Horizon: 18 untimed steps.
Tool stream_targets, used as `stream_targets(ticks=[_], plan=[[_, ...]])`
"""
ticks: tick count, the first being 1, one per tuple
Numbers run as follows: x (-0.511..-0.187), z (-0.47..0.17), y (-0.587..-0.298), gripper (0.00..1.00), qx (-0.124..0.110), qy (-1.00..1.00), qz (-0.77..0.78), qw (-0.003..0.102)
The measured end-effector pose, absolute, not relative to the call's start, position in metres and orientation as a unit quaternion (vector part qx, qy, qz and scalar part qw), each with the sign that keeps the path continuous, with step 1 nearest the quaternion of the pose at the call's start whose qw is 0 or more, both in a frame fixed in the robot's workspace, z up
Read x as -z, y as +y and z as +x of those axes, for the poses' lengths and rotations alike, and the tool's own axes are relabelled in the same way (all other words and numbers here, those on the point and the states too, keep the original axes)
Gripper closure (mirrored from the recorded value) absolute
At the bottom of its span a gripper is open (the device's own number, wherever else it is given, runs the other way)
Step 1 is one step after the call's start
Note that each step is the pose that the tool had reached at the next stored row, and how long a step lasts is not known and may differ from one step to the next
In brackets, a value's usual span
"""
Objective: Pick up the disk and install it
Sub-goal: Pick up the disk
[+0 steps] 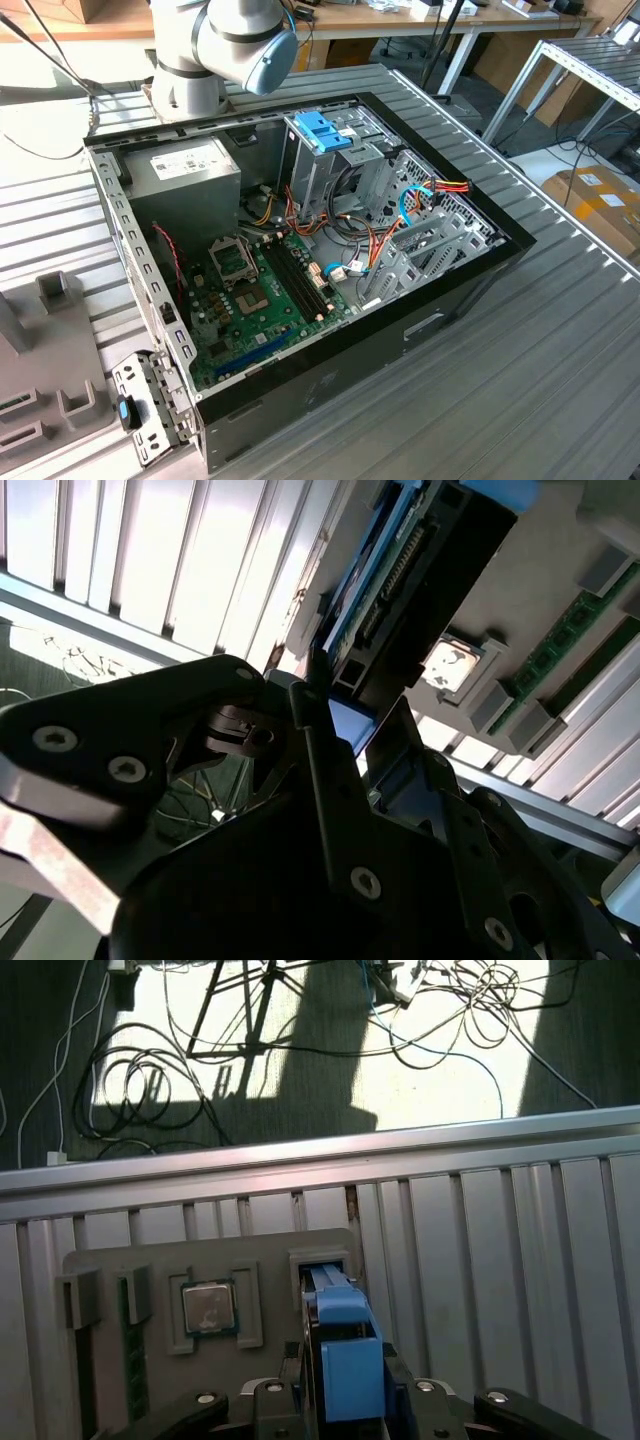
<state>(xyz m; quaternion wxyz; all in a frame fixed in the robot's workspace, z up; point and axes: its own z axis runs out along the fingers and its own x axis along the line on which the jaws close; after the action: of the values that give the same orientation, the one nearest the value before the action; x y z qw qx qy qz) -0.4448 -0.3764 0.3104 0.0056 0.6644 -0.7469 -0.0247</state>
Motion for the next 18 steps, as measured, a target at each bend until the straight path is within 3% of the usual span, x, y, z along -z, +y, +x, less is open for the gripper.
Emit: stream_targets(ticks=[18], plan=[[-0.3025, -0.4448, -0.3764, 0.58, 0.025, -0.747, 0.664, 0.006]])
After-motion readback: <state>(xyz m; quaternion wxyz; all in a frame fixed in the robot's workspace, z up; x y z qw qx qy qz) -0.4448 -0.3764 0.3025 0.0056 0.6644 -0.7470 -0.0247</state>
